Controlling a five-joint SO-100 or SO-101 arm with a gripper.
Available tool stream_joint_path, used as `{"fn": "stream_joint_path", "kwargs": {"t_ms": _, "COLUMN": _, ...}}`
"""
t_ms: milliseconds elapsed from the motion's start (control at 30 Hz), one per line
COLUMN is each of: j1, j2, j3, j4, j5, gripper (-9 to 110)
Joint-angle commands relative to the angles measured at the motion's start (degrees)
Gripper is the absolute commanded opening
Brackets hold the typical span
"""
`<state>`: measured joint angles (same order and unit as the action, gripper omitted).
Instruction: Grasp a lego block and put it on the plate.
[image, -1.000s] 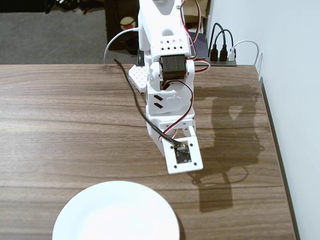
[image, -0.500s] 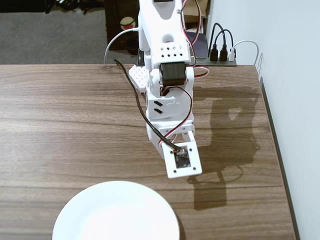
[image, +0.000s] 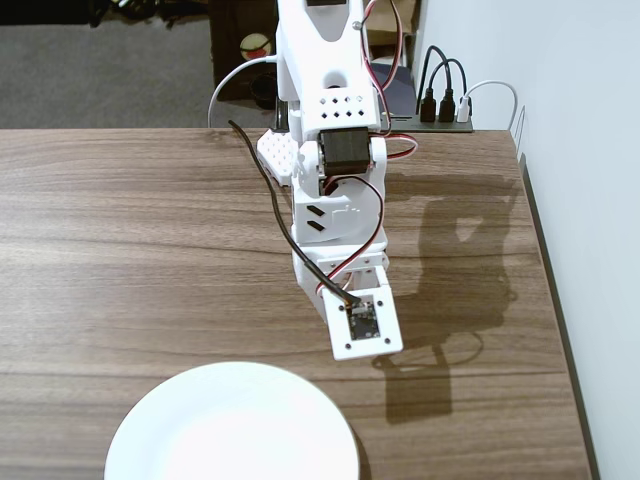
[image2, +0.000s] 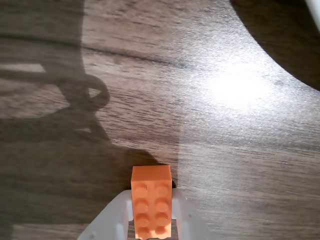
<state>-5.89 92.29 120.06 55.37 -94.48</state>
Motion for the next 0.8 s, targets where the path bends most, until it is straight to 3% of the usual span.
{"fn": "stream_joint_path", "kwargs": {"t_ms": 0, "j1": 0.3, "j2": 0.0, "j3": 0.1, "j4": -0.9, "j5": 0.4, "gripper": 2}}
{"fn": "stream_joint_path", "kwargs": {"t_ms": 367, "j1": -0.2, "j2": 6.2, "j3": -1.0, "j4": 0.2, "j5": 4.6, "gripper": 2}}
{"fn": "stream_joint_path", "kwargs": {"t_ms": 767, "j1": 7.0, "j2": 12.9, "j3": -16.6, "j4": -0.4, "j5": 17.0, "gripper": 2}}
